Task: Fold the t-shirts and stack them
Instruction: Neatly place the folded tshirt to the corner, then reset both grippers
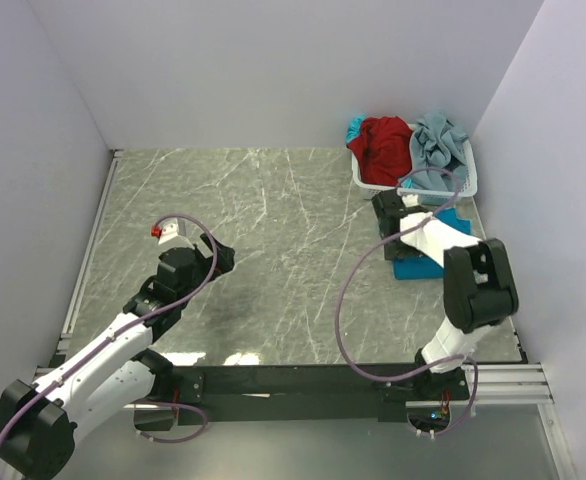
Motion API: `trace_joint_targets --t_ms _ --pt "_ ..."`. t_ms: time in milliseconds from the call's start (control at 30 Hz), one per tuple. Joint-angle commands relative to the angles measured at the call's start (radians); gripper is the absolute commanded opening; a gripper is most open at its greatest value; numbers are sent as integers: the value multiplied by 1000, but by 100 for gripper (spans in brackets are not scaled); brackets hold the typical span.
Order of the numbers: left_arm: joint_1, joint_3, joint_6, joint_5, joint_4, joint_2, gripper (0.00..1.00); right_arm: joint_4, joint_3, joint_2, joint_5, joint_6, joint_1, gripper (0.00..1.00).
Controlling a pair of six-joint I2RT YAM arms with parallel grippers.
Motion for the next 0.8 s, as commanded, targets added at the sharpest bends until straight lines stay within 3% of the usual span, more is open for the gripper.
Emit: trace_joint_targets --t_ms 0,167,367,600,767 --pt "0 57 -13 -41 -49 -13 99 14 41 -171 19 38 6 92" --pt "0 136 -36 -122 -137 -16 99 229 -6 -508 -171 64 6 94" --pt "2 201 -65 -168 -183 -30 99 466 -225 -838 -291 155 6 99" --pt "3 221 -93 -173 -230 -65 99 676 -507 -1064 -411 201 8 99" --pt "2 227 -108 -184 -262 -76 99 672 -537 -1106 -383 196 6 99"
